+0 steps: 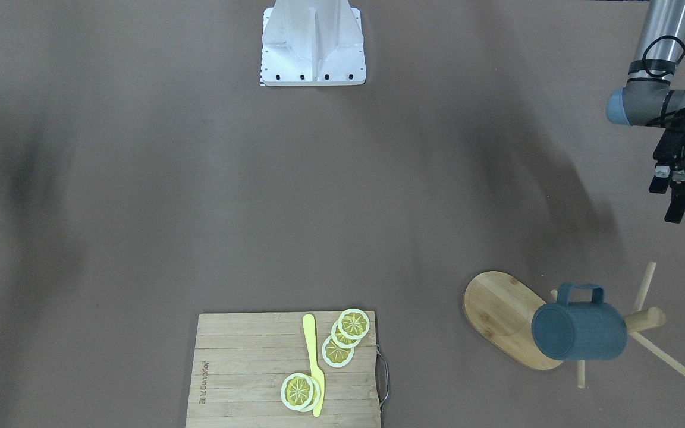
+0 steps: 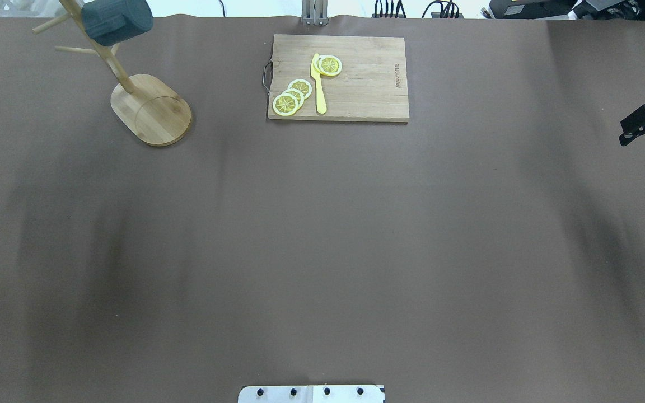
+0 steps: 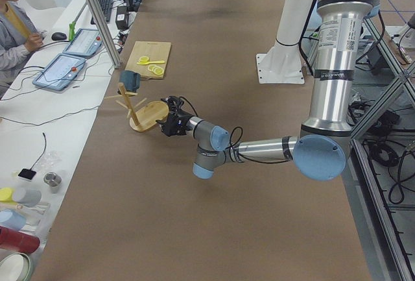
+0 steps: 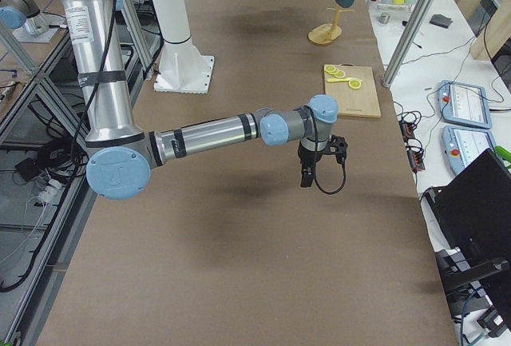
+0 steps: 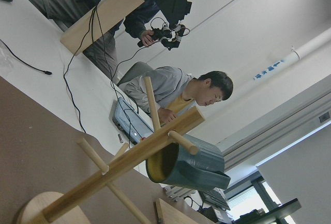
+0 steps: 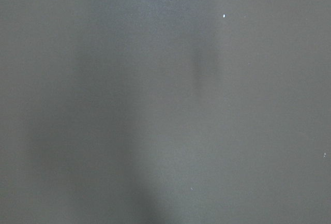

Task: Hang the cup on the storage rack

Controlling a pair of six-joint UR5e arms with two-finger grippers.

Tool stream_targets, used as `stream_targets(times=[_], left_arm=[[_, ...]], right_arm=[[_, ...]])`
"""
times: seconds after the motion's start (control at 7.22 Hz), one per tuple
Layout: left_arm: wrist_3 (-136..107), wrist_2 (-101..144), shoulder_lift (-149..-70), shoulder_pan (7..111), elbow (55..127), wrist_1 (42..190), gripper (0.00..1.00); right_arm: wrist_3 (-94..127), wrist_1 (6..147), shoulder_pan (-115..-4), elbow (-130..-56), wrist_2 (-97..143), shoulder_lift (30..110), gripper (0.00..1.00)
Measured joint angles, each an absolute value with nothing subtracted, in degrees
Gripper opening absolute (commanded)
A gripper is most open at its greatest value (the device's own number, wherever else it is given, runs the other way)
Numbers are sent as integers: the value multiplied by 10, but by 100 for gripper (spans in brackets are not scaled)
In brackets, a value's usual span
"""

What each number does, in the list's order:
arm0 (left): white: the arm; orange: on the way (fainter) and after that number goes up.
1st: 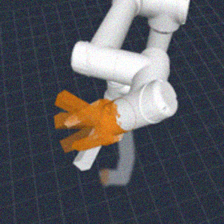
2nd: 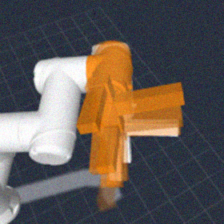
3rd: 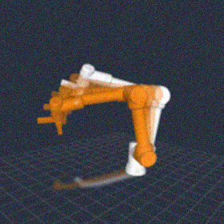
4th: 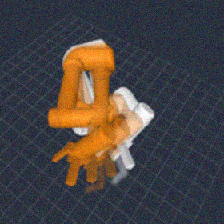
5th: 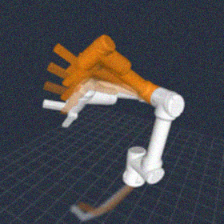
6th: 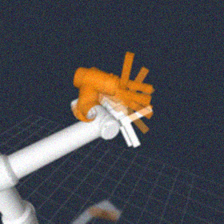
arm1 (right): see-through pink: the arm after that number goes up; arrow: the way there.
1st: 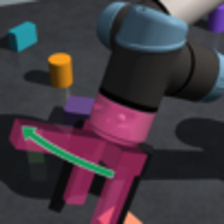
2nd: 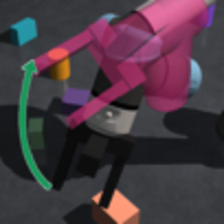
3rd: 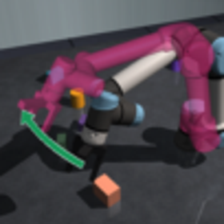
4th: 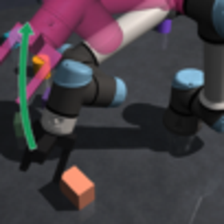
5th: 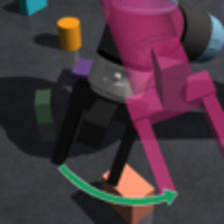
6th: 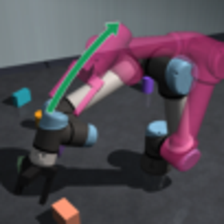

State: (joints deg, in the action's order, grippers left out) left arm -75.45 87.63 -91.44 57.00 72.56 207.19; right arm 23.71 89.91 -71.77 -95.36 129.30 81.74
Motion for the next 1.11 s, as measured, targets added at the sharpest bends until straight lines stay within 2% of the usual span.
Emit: stream_targets(times=[0.55, 1.11], left_arm=[[-577, 869, -897, 622, 737, 1916, 97], [-496, 948, -928, 676, 780, 1702, 97]], right_arm=[[237, 899, -718, -954, 1287, 817, 100], [238, 900, -718, -948, 1287, 820, 100]])
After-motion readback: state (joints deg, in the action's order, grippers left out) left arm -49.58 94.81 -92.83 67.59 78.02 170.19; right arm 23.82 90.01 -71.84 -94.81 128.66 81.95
